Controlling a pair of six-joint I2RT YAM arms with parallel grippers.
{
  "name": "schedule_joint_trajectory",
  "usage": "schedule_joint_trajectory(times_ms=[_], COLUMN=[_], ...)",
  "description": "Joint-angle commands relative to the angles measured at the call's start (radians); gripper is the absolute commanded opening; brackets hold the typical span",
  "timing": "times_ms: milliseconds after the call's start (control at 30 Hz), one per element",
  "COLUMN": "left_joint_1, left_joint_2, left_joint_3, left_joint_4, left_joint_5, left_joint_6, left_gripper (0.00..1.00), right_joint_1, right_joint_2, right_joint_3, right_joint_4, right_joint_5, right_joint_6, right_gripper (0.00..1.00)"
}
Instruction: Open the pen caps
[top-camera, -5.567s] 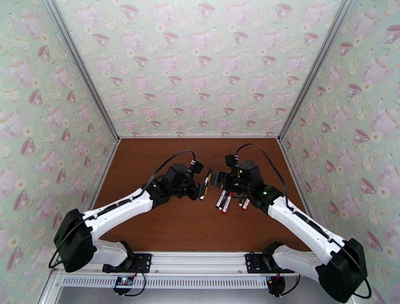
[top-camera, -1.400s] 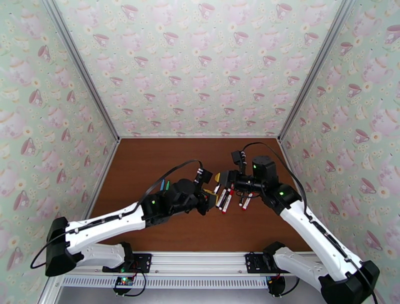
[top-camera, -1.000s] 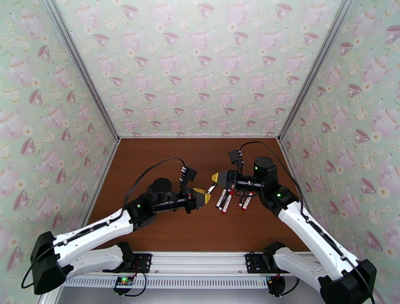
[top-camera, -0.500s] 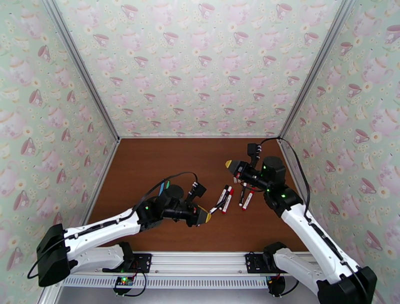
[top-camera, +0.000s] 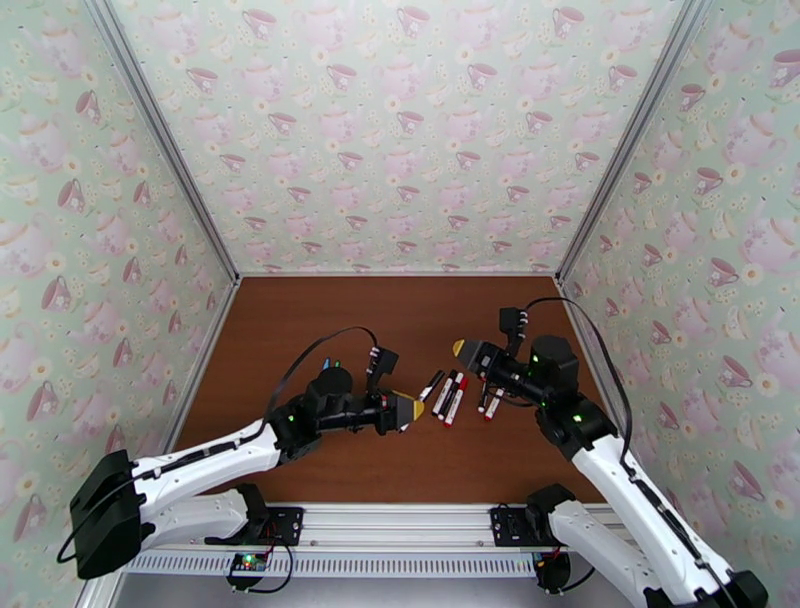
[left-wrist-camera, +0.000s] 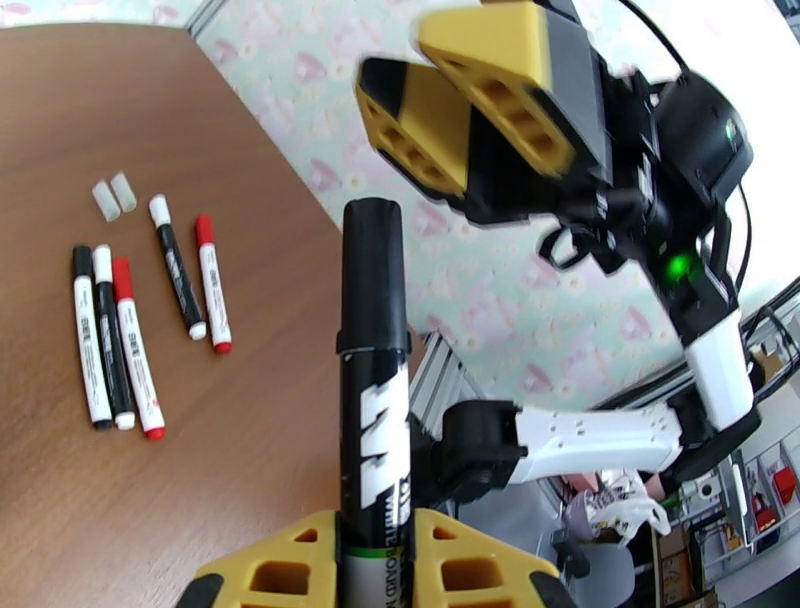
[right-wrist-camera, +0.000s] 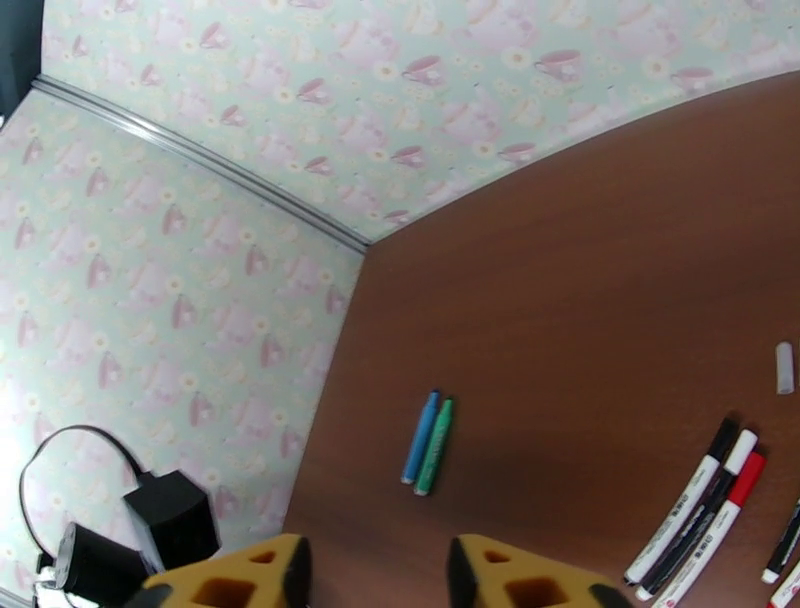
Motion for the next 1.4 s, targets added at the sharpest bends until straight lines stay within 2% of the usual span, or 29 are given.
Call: schedule_joint_trajectory(times_ms=[0,167,300,467,733,967,1367], left_joint_1=[0.007,0.009,0.007,0.008,0.003,0.001,-0.002], left_joint_2=[-0.018,0.005,0.025,0.025,0.044,0.051,0.075], left_joint_3=[0.016,0.055,0.085,0.096,0.110,0.120,0.119], left_joint_4=[0.056,0.080,0.067,0.066,0.093,0.099,0.102], left_joint_5=[-0.039,-0.008,0.016,0.018,0.025,0.024,0.028], left_joint_6=[-0.006,-0.003,0.010,0.024,0.020,0.023,0.023], left_gripper=[0.01,0.01,0.01,0.01,0.01,0.00,0.00], right_joint_1=[0.007,0.027,0.059,0.077,0.107,0.130,0.140], right_joint_2=[-0.008,0.012,0.024,0.059,0.082,0.130,0.118], right_joint_3=[-0.030,-0.061,-0.044,-0.038,-0.027,-0.016,-0.012], right_joint_4=[0.031,0.150,0.164,0.226,0.310,0.320,0.319], right_joint_5=[-0.054,-0.088,-0.067,-0.100,-0.119,-0.143,-0.131], right_joint_6=[0.022,0.110,0.125,0.176,0.244,0.252,0.244], right_gripper=[0.53,0.58,0.60,0.61,0.53,0.52,0.29])
